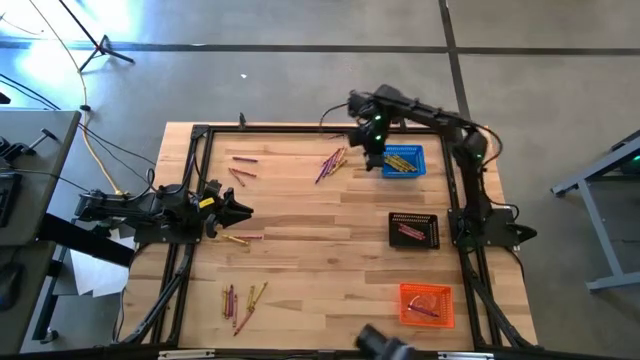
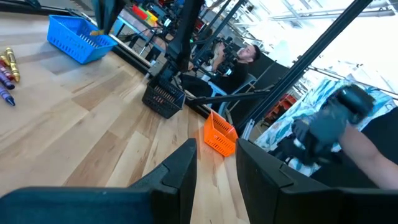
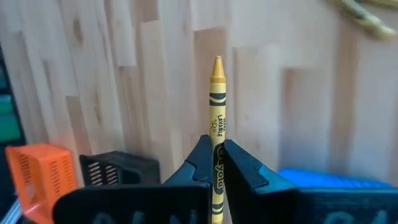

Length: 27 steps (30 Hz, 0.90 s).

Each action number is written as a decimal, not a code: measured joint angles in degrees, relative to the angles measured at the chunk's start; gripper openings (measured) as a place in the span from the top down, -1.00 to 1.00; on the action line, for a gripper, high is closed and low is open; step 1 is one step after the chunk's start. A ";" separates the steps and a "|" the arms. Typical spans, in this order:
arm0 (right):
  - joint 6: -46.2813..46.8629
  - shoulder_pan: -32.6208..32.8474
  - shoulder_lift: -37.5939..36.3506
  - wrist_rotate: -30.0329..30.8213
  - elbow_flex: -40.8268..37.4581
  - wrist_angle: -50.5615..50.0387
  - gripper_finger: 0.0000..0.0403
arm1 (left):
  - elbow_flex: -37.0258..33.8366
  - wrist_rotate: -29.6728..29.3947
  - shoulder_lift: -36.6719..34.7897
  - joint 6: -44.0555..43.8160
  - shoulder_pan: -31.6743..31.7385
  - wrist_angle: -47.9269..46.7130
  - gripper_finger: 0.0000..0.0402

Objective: Sort crayons
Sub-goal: Put the yellow crayon into the blue bin

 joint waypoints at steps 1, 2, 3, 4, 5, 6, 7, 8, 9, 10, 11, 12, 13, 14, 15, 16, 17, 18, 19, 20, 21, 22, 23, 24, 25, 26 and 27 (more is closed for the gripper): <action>0.50 -1.12 -2.08 0.44 -1.94 1.65 0.98 | 0.01 0.00 0.00 0.02 -0.01 -0.01 0.51; 1.79 -2.35 -4.30 0.57 -4.08 3.84 0.98 | -0.01 0.00 0.02 0.02 0.00 0.01 0.51; 2.97 -3.75 -6.74 0.84 -6.52 6.39 0.98 | 0.01 0.00 0.00 0.00 0.00 -0.01 0.51; 3.61 -5.17 -8.98 1.39 -9.36 9.90 0.98 | -0.01 0.00 0.01 0.00 0.00 -0.01 0.51; 4.05 -6.48 -11.18 2.49 -12.51 13.50 0.98 | 0.01 0.00 0.00 0.02 0.00 -0.01 0.51; 4.55 -7.76 -13.30 4.09 -15.88 16.91 0.98 | 0.00 0.00 0.01 0.02 0.00 0.01 0.51; 5.30 -9.03 -15.37 6.04 -19.35 20.07 0.98 | 0.01 0.00 0.01 0.01 0.00 0.00 0.51; 6.08 -10.33 -17.30 7.85 -22.64 23.27 0.98 | 0.00 0.00 0.02 0.00 0.00 -0.01 0.51; 6.23 -11.41 -18.96 9.17 -25.52 26.21 0.98 | -0.01 0.00 0.01 0.01 -0.01 -0.01 0.51; 6.27 -12.35 -20.44 10.03 -28.46 28.81 0.97 | 0.00 0.00 0.00 0.02 -0.02 0.01 0.51; 6.18 -13.04 -21.57 10.65 -31.10 30.45 0.96 | -0.01 0.00 0.00 0.01 -0.01 -0.01 0.51; 6.17 -13.50 -22.54 11.09 -33.43 31.63 0.95 | -0.01 0.00 0.01 0.00 0.00 -0.01 0.51; 6.09 -13.79 -23.37 11.27 -35.44 33.03 0.95 | 0.00 0.00 0.02 0.00 0.00 0.01 0.51; 5.79 -13.97 -24.08 11.27 -37.08 34.05 0.95 | -0.01 0.00 0.00 0.02 -0.02 -0.01 0.51; 5.02 -14.00 -24.72 11.27 -38.54 34.58 0.95 | -0.01 0.00 0.00 0.02 0.00 -0.01 0.51; 3.89 -14.01 -25.17 11.35 -39.75 34.53 0.95 | -0.01 0.00 0.00 0.00 0.00 -0.01 0.51; 2.73 -14.00 -25.36 11.81 -40.71 34.37 0.94 | 0.00 0.00 0.00 0.01 -0.01 -0.01 0.51; 2.02 -14.00 -25.48 12.39 -41.58 34.37 0.94 | -0.01 0.00 0.00 0.02 0.00 -0.01 0.51; 1.32 -14.00 -25.53 12.70 -42.09 34.35 0.94 | -0.01 0.00 0.00 0.01 -0.01 0.01 0.51; 1.07 -13.98 -25.62 13.15 -42.42 34.58 0.94 | -0.01 0.00 0.00 0.00 0.00 0.00 0.51; 1.05 -13.98 -25.66 13.43 -42.57 34.82 0.94 | 0.00 0.00 0.02 0.01 0.00 0.00 0.51; 1.10 -13.98 -25.66 13.64 -42.61 34.99 0.94 | -0.01 0.00 0.02 0.02 -0.01 0.00 0.51; 1.10 -13.98 -25.66 13.83 -42.62 35.32 0.94 | 0.00 0.00 0.01 0.02 -0.01 -0.01 0.51; 1.10 -13.94 -25.66 13.82 -42.62 35.86 0.94 | -0.01 0.00 0.00 0.00 0.00 0.01 0.51; 1.10 -13.89 -25.66 13.84 -42.62 36.58 0.94 | 0.01 0.00 0.02 0.00 -0.02 0.01 0.51; 1.10 -13.89 -25.66 13.84 -42.62 37.23 0.94 | -0.01 0.00 0.00 0.02 -0.02 0.01 0.51; 1.10 -13.91 -25.66 13.84 -42.62 37.74 0.93 | -0.01 0.00 0.02 0.01 -0.02 0.01 0.51</action>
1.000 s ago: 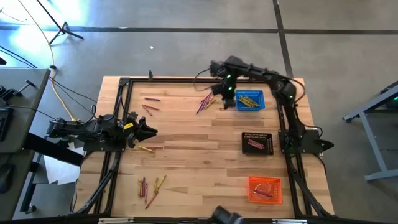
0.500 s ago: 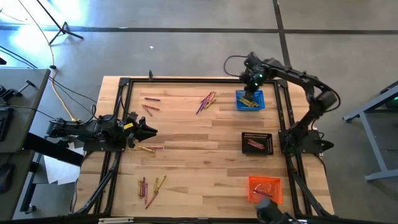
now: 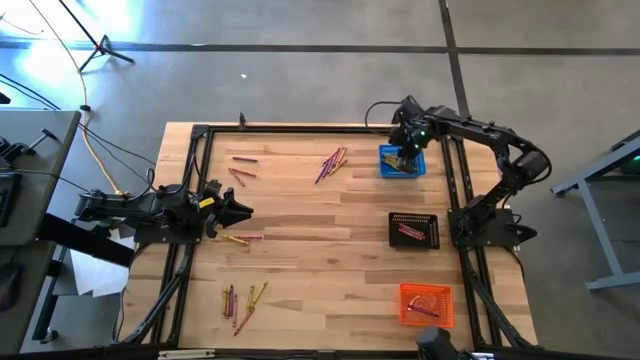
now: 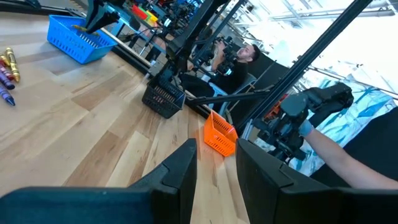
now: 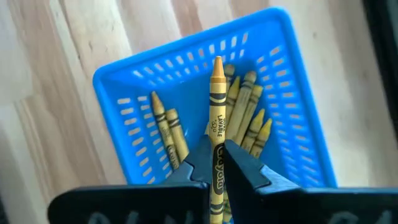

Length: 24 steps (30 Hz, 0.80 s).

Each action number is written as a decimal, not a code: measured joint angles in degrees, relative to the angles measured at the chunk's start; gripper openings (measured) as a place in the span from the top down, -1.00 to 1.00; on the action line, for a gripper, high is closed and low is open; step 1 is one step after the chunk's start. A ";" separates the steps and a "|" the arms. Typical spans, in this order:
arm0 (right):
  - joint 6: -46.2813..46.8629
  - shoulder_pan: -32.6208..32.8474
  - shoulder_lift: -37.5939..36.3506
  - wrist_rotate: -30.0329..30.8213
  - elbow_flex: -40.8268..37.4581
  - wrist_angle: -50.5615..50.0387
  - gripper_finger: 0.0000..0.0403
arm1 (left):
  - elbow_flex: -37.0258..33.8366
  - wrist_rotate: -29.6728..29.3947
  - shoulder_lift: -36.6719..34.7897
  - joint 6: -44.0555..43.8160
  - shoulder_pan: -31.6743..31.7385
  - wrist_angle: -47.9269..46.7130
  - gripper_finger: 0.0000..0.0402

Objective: Sort crayons
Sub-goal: Put the yellow crayon into the blue bin

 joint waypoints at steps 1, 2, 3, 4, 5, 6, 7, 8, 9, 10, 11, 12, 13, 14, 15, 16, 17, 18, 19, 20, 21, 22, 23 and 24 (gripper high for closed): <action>0.00 0.02 0.00 0.00 0.00 0.46 0.93 | 0.01 0.00 -0.01 -0.01 0.00 -0.01 0.51; 0.00 0.02 0.00 0.01 0.00 0.87 0.92 | 0.00 0.00 -0.01 0.00 0.01 -0.02 0.51; -0.01 0.02 0.00 0.02 0.00 1.08 0.91 | 0.02 0.00 0.00 0.02 0.02 0.00 0.51; -0.01 0.03 0.00 0.00 0.00 1.02 0.89 | 0.02 0.00 0.00 0.01 0.00 0.00 0.51; 0.00 0.04 0.00 0.00 0.00 0.89 0.86 | 0.02 0.00 0.00 -0.01 -0.01 -0.02 0.51; 0.00 0.04 0.00 0.00 0.00 0.77 0.84 | 0.00 0.00 -0.02 0.01 -0.01 0.00 0.51; 0.08 0.08 0.00 0.00 0.00 0.57 0.80 | 0.00 0.00 -0.01 0.02 0.00 0.00 0.51; 0.49 0.31 0.00 0.00 0.00 0.25 0.77 | 0.01 0.00 -0.02 0.00 -0.01 -0.01 0.51; 1.51 0.43 0.00 0.02 0.00 -0.06 0.73 | 0.01 0.00 0.00 -0.01 -0.01 -0.02 0.51; 2.23 0.65 0.00 0.04 0.00 -0.20 0.70 | 0.02 0.00 -0.01 0.01 -0.01 -0.02 0.51; 3.20 0.98 0.00 0.15 0.00 -0.45 0.66 | 0.01 0.00 0.00 0.02 -0.01 -0.01 0.51; 4.36 1.39 0.00 0.16 0.00 -0.81 0.63 | 0.00 0.00 -0.02 -0.01 0.00 -0.02 0.51; 5.10 1.80 0.00 0.19 0.00 -0.98 0.61 | 0.02 0.00 -0.02 -0.01 0.00 0.00 0.51; 5.97 2.22 0.00 0.53 0.00 -0.87 0.58 | 0.02 0.00 0.00 0.02 -0.01 0.00 0.51; 7.86 2.82 0.00 1.63 0.00 -0.87 0.57 | 0.02 0.00 -0.01 0.02 0.00 -0.01 0.51; 10.24 3.35 0.00 3.10 0.00 -0.91 0.56 | 0.02 0.00 -0.01 0.00 -0.01 -0.01 0.51; 12.46 3.92 0.00 4.83 0.00 -0.89 0.56 | 0.00 0.00 -0.01 -0.01 0.00 -0.01 0.51; 14.50 4.58 0.00 6.27 0.00 -0.89 0.56 | 0.01 0.00 -0.02 0.01 0.00 -0.02 0.51; 16.41 5.25 0.00 7.47 0.00 -0.92 0.57 | 0.02 0.00 -0.01 0.02 -0.01 -0.02 0.51; 18.50 6.01 0.00 8.26 0.00 -0.89 0.57 | 0.02 0.00 -0.01 -0.01 -0.01 -0.01 0.51; 20.38 6.89 0.00 8.74 0.00 -0.89 0.58 | 0.00 0.00 -0.02 0.00 0.00 0.00 0.51; 22.13 7.91 0.00 8.70 0.00 -0.87 0.59 | 0.02 0.00 0.01 0.02 0.02 0.00 0.51; 23.38 9.01 0.00 8.64 0.00 -0.87 0.59 | 0.00 0.00 0.00 0.02 0.00 0.00 0.51; 24.14 10.24 0.00 8.56 0.01 -0.89 0.60 | 0.01 0.00 0.01 0.00 0.02 0.00 0.51</action>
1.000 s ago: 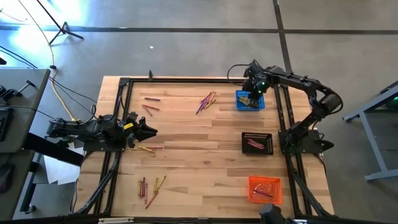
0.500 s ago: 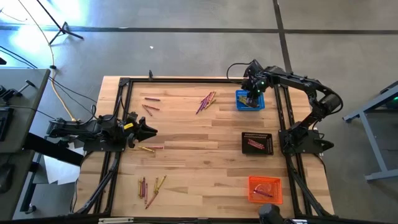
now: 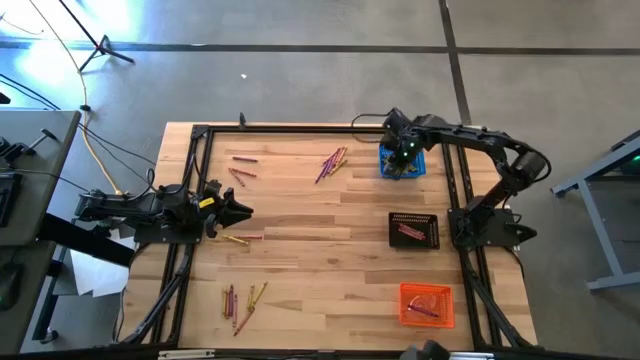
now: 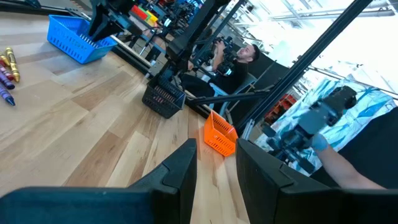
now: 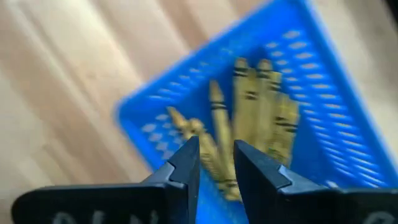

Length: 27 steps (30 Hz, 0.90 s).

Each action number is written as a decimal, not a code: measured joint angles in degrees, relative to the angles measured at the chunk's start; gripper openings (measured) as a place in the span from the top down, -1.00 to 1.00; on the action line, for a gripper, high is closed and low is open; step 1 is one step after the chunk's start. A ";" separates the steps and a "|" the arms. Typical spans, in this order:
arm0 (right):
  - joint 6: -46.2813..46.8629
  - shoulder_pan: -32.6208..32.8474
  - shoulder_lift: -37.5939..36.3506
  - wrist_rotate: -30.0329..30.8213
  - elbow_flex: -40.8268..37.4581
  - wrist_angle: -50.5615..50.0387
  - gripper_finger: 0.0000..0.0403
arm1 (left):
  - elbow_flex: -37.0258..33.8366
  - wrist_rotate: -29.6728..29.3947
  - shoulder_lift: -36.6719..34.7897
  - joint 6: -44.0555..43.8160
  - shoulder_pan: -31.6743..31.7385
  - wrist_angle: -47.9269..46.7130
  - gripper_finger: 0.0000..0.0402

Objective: Sort crayons
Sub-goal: Put the yellow crayon into the blue bin

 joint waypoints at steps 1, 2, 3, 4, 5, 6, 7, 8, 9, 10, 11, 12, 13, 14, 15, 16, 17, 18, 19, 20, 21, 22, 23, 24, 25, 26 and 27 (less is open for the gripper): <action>0.26 1.24 0.00 -0.01 0.06 -0.01 0.61 | -0.01 0.00 -0.01 -0.01 0.00 -0.02 0.51; 0.22 2.44 0.00 -0.01 0.10 0.12 0.61 | 0.01 0.00 -0.02 0.02 -0.01 0.00 0.51; -0.15 3.76 0.00 0.06 0.12 0.49 0.62 | 0.00 0.00 0.00 0.02 0.00 0.00 0.51; -0.92 5.00 0.00 0.44 0.12 1.03 0.62 | -0.01 0.00 -0.02 -0.01 -0.02 -0.02 0.51; -1.51 6.28 0.00 0.96 0.14 1.54 0.63 | -0.01 0.00 -0.02 -0.01 0.00 0.00 0.51; -2.12 7.56 0.00 1.92 0.16 2.09 0.63 | -0.01 0.00 -0.02 0.02 -0.02 0.00 0.51; -2.58 8.80 0.00 3.21 0.16 2.77 0.64 | 0.01 0.00 0.00 0.02 0.00 -0.02 0.51; -2.93 9.95 0.00 4.58 0.16 3.59 0.64 | 0.01 0.00 -0.02 -0.01 0.00 0.00 0.51; -3.25 11.07 0.00 5.94 0.16 4.34 0.64 | 0.01 0.00 -0.01 -0.01 0.00 0.00 0.51; -3.60 12.05 0.00 7.31 0.16 5.12 0.64 | 0.01 0.00 -0.02 0.01 0.00 -0.01 0.51; -4.14 13.01 0.00 8.97 0.16 5.69 0.64 | 0.00 0.00 -0.02 0.02 -0.02 -0.01 0.51; -4.84 13.89 0.00 10.85 0.17 6.04 0.64 | -0.01 0.00 -0.01 -0.01 0.00 -0.02 0.51; -5.36 14.67 0.00 12.96 0.18 6.09 0.64 | 0.00 0.00 0.00 -0.01 -0.01 -0.02 0.51; -5.84 15.25 0.00 15.32 0.18 6.02 0.64 | -0.01 0.00 -0.01 0.02 0.00 0.00 0.51; -6.04 15.62 0.00 17.39 0.18 5.99 0.64 | 0.00 0.00 0.00 0.02 -0.02 0.00 0.51; -6.17 15.89 0.00 19.04 0.18 6.07 0.64 | 0.02 0.00 0.00 -0.01 -0.02 -0.02 0.51; -6.17 16.08 0.00 19.90 0.18 6.18 0.64 | 0.02 0.00 -0.02 -0.01 0.00 0.00 0.51; -6.17 16.10 0.00 20.02 0.18 6.54 0.64 | -0.01 0.00 -0.01 0.02 0.00 -0.02 0.51; -6.17 16.07 0.00 20.14 0.18 7.21 0.64 | 0.01 0.00 -0.01 0.02 -0.01 -0.02 0.51; -6.17 16.09 0.00 20.16 0.18 8.08 0.64 | 0.02 0.00 -0.02 -0.01 0.00 -0.01 0.51; -6.16 16.22 0.00 20.20 0.21 8.99 0.64 | 0.01 0.00 -0.01 0.00 -0.01 -0.01 0.51; -6.00 16.45 0.00 20.28 0.48 9.60 0.64 | -0.01 0.00 0.00 0.02 0.00 0.00 0.51; -5.71 16.74 0.00 20.28 1.09 10.12 0.64 | 0.02 0.00 0.00 0.01 0.00 -0.02 0.51; -5.28 17.11 0.00 20.27 1.82 10.99 0.64 | -0.01 0.00 -0.02 -0.01 0.00 0.00 0.51; -4.59 17.57 0.00 20.11 2.77 12.13 0.64 | 0.00 0.00 -0.02 -0.01 0.00 -0.02 0.51; -4.15 17.96 0.00 19.70 3.73 13.07 0.64 | 0.01 0.00 -0.02 0.02 0.00 -0.02 0.51; -3.65 18.32 0.00 19.34 4.59 14.13 0.64 | 0.01 0.00 -0.02 0.02 0.00 -0.01 0.51</action>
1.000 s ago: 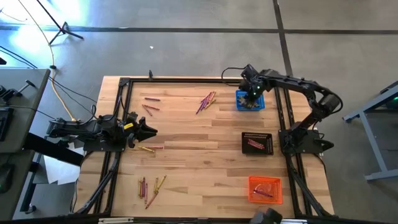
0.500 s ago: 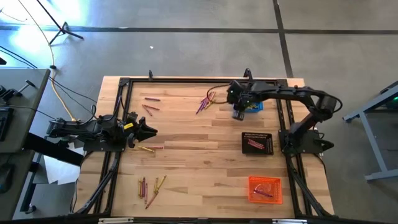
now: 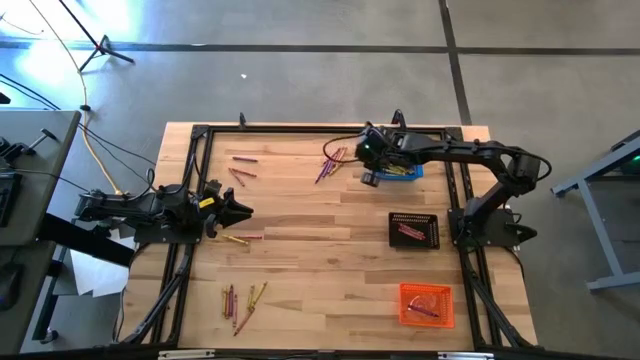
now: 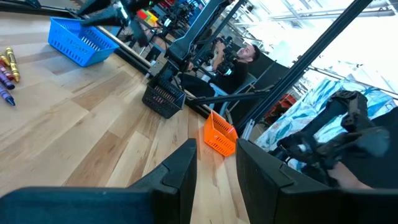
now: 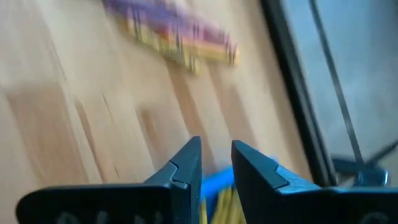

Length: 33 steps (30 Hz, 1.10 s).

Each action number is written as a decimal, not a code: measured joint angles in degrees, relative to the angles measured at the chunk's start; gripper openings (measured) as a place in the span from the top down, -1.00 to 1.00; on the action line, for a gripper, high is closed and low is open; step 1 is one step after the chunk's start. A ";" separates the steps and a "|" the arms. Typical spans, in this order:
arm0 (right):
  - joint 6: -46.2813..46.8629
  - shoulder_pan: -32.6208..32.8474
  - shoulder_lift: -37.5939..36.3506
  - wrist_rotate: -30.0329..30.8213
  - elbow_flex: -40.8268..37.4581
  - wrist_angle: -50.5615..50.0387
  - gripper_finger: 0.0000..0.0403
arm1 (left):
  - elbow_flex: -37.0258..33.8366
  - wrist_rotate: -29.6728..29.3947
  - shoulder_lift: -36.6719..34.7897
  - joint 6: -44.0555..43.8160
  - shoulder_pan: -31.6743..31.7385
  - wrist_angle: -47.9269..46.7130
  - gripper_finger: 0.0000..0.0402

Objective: Sort crayons
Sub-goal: Put the yellow crayon into the blue bin

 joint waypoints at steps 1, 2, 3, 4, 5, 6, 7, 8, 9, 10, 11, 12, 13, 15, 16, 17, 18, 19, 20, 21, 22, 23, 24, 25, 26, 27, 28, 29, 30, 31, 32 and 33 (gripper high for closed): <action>0.61 0.29 0.00 -0.39 0.80 1.58 0.64 | -0.01 0.00 0.00 -0.02 0.00 0.01 0.51; 1.49 0.47 0.00 -1.30 1.36 4.11 0.64 | 0.00 0.00 0.02 -0.01 -0.01 -0.01 0.51; 2.47 0.50 -0.02 -3.00 1.51 7.56 0.64 | -0.01 0.00 0.02 0.00 -0.01 0.01 0.51; 3.13 0.44 -0.02 -5.86 1.53 10.90 0.64 | -0.01 0.00 0.02 0.00 0.00 0.01 0.51; 3.91 0.09 -0.02 -9.55 1.32 14.29 0.64 | 0.00 0.00 0.01 -0.02 -0.01 -0.01 0.51; 4.69 -0.36 0.15 -13.68 1.14 17.64 0.64 | 0.01 0.00 0.00 -0.02 0.00 -0.01 0.51; 5.47 -0.85 0.48 -17.34 1.04 20.53 0.64 | -0.01 0.00 0.02 0.00 0.00 0.01 0.51; 5.85 -1.40 1.04 -20.62 1.04 22.75 0.64 | -0.01 0.00 0.00 0.00 0.00 -0.01 0.51; 6.60 -1.82 1.67 -22.79 1.02 23.79 0.64 | -0.01 0.00 0.02 -0.02 0.00 0.00 0.51; 6.67 -2.20 2.43 -23.58 0.98 24.25 0.64 | 0.00 0.00 0.02 -0.02 -0.02 0.01 0.51; 6.43 -2.54 3.23 -23.53 0.94 24.32 0.64 | 0.00 0.00 0.02 0.00 -0.02 0.00 0.51; 5.44 -2.95 3.94 -23.38 0.93 24.00 0.64 | -0.01 0.00 0.02 0.00 -0.01 -0.01 0.51; 4.22 -3.33 4.68 -23.03 0.93 23.76 0.64 | -0.01 0.00 0.01 -0.02 -0.02 0.01 0.51; 1.29 -4.01 6.23 -23.03 0.93 23.69 0.64 | -0.01 0.00 0.02 0.00 -0.01 -0.01 0.51; -0.22 -4.21 7.05 -23.03 0.93 23.65 0.64 | 0.01 0.00 0.00 0.00 0.00 0.01 0.51; -1.40 -4.34 7.87 -23.01 1.23 23.04 0.64 | -0.01 0.00 0.02 -0.02 0.00 0.01 0.51; -2.75 -4.41 8.80 -23.03 1.79 21.96 0.64 | -0.01 0.00 0.02 -0.02 -0.02 -0.01 0.51; -4.23 -4.46 9.83 -23.07 2.72 20.65 0.64 | -0.01 0.00 0.01 -0.01 -0.01 0.00 0.51; -5.45 -4.58 10.95 -23.08 3.84 18.81 0.64 | 0.00 0.00 0.01 0.00 -0.01 0.01 0.51; -6.47 -4.61 12.23 -23.00 5.18 16.37 0.64 | 0.00 0.00 0.02 -0.02 -0.01 -0.01 0.51; -7.29 -4.62 13.54 -22.61 6.60 14.23 0.64 | 0.00 0.00 0.01 -0.02 -0.01 -0.01 0.51; -8.20 -4.69 15.10 -21.94 8.34 11.91 0.64 | -0.01 0.00 0.01 0.00 0.00 0.01 0.51; -9.07 -4.79 16.53 -21.64 10.26 9.61 0.64 | -0.01 0.00 0.00 0.00 -0.01 0.00 0.51; -9.99 -4.92 17.91 -21.20 12.28 7.42 0.64 | 0.00 0.00 0.00 -0.02 -0.02 -0.01 0.51; -10.73 -5.03 19.32 -20.66 14.58 5.34 0.64 | 0.01 0.00 0.02 -0.02 0.00 -0.01 0.51; -11.57 -5.16 20.67 -20.40 16.82 3.20 0.64 | 0.01 0.00 0.00 0.00 0.00 0.01 0.51; -12.51 -5.42 22.00 -20.00 18.89 0.49 0.64 | 0.00 0.00 0.00 0.00 -0.02 0.00 0.51; -13.01 -5.71 23.49 -19.44 20.99 -2.51 0.64 | 0.01 0.00 0.02 -0.02 0.00 -0.01 0.51; -13.09 -6.03 24.93 -19.40 22.81 -5.11 0.64 | 0.01 0.00 0.00 -0.02 -0.02 -0.01 0.51; -13.10 -6.42 26.21 -19.38 24.42 -7.41 0.64 | 0.00 0.00 0.02 0.00 -0.02 -0.01 0.51; -13.15 -6.85 27.32 -19.35 25.87 -9.26 0.64 | -0.01 0.00 0.01 0.00 0.00 0.01 0.51; -13.25 -7.28 28.28 -19.33 27.17 -10.37 0.64 | 0.00 0.00 0.00 -0.02 -0.01 -0.01 0.51</action>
